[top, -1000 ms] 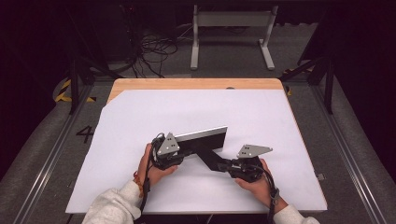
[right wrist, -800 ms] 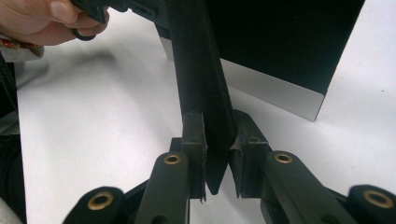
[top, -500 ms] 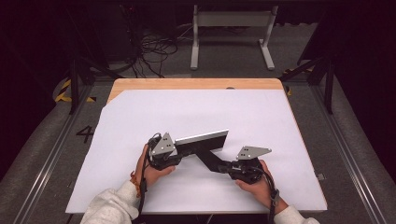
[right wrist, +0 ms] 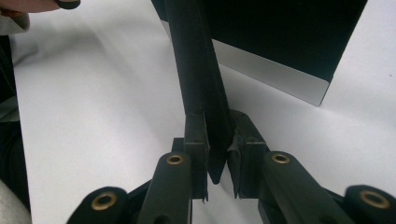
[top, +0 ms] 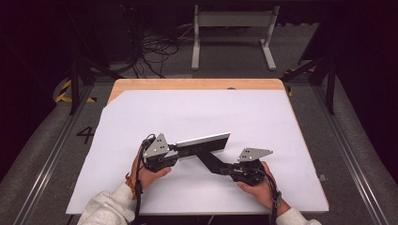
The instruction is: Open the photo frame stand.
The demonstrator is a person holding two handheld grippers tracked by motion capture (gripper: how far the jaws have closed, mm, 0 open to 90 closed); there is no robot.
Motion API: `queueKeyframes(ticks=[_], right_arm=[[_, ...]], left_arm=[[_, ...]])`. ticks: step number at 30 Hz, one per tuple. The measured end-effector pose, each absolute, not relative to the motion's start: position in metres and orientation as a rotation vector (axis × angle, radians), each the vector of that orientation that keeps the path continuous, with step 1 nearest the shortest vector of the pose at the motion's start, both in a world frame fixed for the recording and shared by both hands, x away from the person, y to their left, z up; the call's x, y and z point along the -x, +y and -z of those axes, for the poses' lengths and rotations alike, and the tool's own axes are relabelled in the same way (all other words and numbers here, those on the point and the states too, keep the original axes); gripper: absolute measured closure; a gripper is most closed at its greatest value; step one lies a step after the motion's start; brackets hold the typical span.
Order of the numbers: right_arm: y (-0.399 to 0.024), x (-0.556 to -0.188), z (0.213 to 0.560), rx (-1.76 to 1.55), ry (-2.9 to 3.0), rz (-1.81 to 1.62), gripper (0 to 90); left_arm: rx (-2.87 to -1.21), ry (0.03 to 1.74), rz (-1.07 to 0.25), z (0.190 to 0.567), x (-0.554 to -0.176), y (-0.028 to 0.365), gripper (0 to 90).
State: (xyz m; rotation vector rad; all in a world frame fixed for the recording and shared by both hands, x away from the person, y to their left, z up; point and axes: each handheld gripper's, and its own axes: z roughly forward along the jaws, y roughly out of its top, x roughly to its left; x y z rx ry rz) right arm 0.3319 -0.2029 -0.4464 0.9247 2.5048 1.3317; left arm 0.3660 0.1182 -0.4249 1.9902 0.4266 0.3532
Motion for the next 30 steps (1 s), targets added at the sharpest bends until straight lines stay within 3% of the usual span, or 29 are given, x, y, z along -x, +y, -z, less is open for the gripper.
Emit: queueKeyframes(ticks=[30], right_arm=[[-0.2047, -0.3221, 0.4472, -0.903, 2.525, -1.275, 82.2]], left_arm=[[-2.032, 0.400, -0.356, 0.4274, -0.3633, 0.1133, 74.3]])
